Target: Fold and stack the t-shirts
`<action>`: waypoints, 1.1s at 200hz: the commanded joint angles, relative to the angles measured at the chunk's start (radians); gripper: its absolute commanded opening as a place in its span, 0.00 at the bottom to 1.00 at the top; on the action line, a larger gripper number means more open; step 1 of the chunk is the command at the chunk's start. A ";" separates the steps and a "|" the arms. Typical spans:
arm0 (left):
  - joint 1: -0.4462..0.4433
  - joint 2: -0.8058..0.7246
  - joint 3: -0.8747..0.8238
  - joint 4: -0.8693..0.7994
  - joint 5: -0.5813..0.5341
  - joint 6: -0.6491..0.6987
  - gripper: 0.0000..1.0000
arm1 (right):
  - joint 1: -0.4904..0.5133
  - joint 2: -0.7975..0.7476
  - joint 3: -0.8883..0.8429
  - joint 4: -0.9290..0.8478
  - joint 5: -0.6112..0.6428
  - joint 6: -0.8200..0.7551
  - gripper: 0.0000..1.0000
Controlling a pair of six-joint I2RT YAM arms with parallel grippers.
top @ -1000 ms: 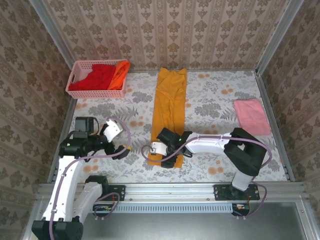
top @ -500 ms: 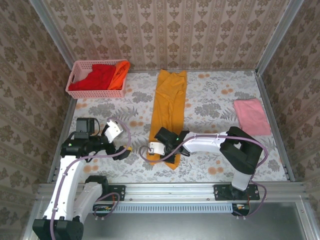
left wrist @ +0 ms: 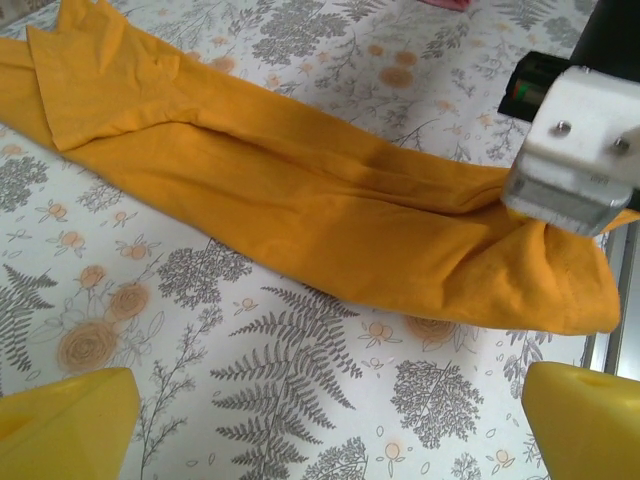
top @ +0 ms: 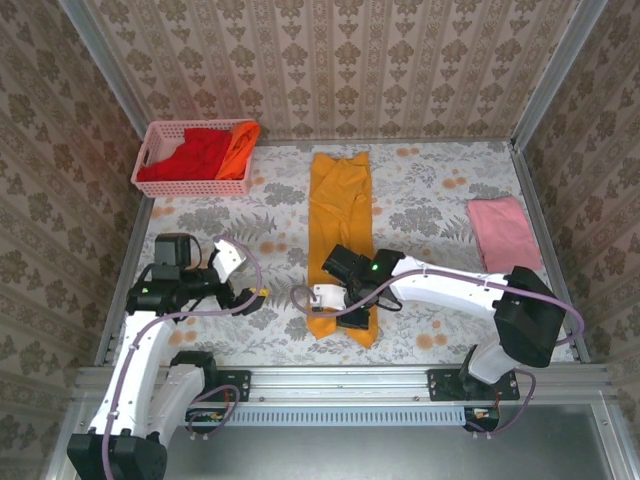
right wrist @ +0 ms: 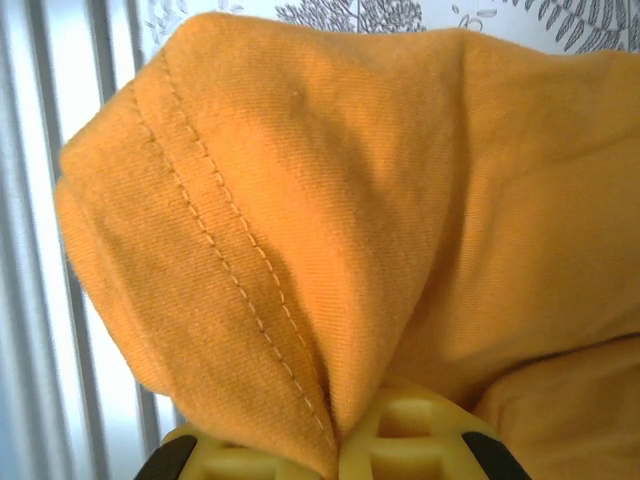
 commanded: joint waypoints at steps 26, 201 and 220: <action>0.008 -0.010 -0.034 0.066 0.070 -0.013 1.00 | -0.153 0.103 0.242 -0.250 -0.079 -0.160 0.00; 0.007 0.022 -0.056 0.153 0.066 -0.069 1.00 | -0.411 0.617 0.820 -0.264 -0.058 -0.285 0.00; 0.008 0.030 -0.056 0.163 0.064 -0.074 1.00 | -0.415 0.645 0.843 -0.258 -0.056 -0.274 0.00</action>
